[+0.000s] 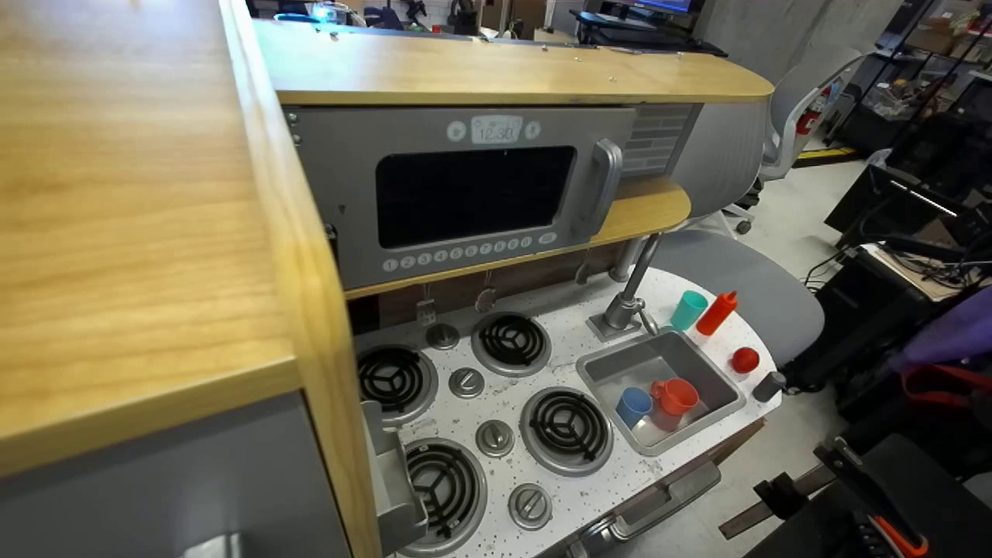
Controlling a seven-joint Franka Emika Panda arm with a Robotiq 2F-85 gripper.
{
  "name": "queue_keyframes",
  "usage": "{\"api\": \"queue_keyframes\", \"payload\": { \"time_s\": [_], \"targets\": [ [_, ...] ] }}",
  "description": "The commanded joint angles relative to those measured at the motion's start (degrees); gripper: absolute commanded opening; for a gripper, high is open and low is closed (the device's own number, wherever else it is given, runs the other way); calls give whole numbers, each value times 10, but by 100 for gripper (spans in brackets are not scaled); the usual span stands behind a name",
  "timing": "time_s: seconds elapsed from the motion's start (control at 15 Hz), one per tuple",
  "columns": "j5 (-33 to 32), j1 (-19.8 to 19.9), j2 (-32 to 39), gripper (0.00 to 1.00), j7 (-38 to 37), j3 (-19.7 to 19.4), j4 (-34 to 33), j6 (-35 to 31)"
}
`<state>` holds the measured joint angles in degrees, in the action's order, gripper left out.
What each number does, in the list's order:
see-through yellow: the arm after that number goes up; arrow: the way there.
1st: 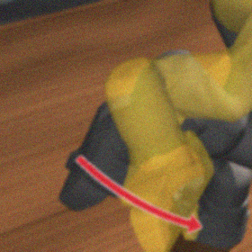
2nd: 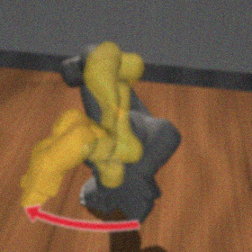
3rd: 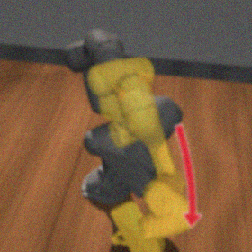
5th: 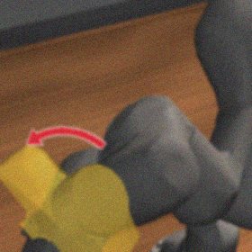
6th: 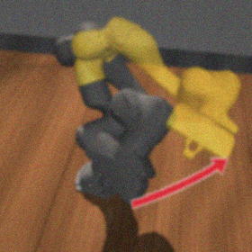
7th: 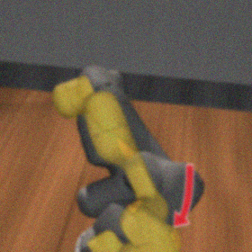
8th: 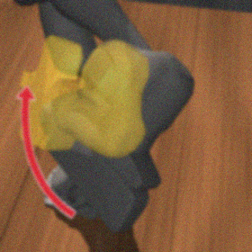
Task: Put the sauce bottle in the green cup
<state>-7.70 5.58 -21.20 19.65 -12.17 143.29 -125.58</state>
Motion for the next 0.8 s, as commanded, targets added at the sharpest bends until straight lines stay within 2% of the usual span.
{"api": "queue_keyframes", "payload": {
  "time_s": [0.0,0.4,0.73],
  "targets": [
    [2,4,0,100,1,4,-1,1],
    [-3,7,21,100,6,0,-14,-9],
    [9,21,73,100,50,-33,-57,-64]
  ]
}}
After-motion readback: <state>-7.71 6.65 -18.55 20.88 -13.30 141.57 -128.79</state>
